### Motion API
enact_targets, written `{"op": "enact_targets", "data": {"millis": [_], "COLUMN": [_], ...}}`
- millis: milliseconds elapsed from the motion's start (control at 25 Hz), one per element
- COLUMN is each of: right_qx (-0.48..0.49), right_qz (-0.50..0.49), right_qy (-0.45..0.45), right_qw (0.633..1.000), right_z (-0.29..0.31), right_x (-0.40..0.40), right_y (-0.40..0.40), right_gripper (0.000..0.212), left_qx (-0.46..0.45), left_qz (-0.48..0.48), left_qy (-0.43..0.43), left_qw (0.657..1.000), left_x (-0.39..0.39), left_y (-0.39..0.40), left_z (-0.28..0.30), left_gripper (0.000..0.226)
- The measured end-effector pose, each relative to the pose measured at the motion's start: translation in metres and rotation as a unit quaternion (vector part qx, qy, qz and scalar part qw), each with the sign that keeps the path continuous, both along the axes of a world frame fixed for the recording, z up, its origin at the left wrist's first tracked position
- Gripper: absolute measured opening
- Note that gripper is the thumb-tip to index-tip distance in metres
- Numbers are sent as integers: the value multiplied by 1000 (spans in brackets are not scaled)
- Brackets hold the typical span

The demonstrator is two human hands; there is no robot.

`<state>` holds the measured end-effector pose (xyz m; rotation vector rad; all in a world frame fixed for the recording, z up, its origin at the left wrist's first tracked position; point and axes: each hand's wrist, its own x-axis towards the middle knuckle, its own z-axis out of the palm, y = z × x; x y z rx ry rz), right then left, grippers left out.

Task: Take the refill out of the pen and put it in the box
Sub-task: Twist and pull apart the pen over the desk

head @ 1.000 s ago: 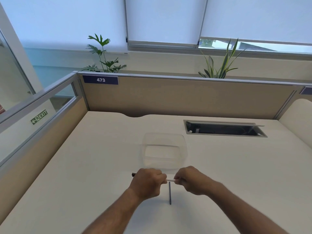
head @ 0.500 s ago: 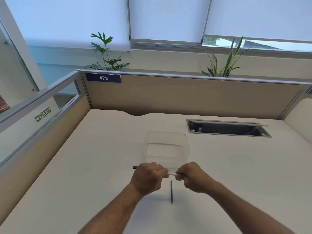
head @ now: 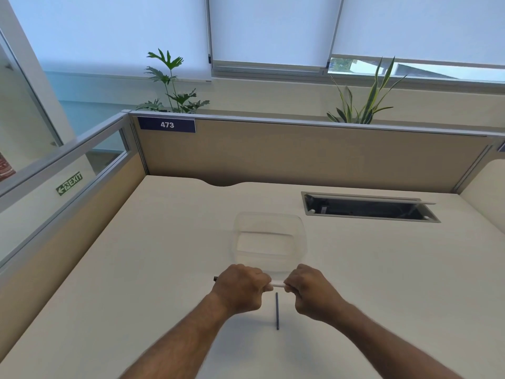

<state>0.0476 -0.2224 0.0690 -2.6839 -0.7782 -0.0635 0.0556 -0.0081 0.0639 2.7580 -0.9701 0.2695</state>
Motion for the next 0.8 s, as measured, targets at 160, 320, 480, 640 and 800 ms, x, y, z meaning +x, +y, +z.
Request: {"op": "enact_targets", "data": {"millis": [160, 320, 480, 640, 800], "right_qx": [-13, -42, -56, 25, 83], "right_qz": [13, 5, -31, -46, -72], "right_qy": [-21, 40, 231, 372, 342], "right_qw": [1000, 998, 971, 927, 933], "right_z": [2, 5, 21, 30, 31], "right_x": [-2, 0, 15, 22, 21], "right_y": [-3, -2, -4, -8, -3], "right_gripper": [22, 20, 21, 26, 22], "left_qx": [14, 25, 35, 40, 39], "left_qz": [11, 27, 1, -53, -57], "left_qy": [54, 85, 16, -114, -160], "left_qw": [998, 996, 999, 991, 985], "left_x": [4, 9, 5, 5, 3], "left_y": [-5, -6, -6, -3, -6], "left_z": [0, 0, 2, 9, 10], "left_gripper": [25, 25, 29, 25, 21]}}
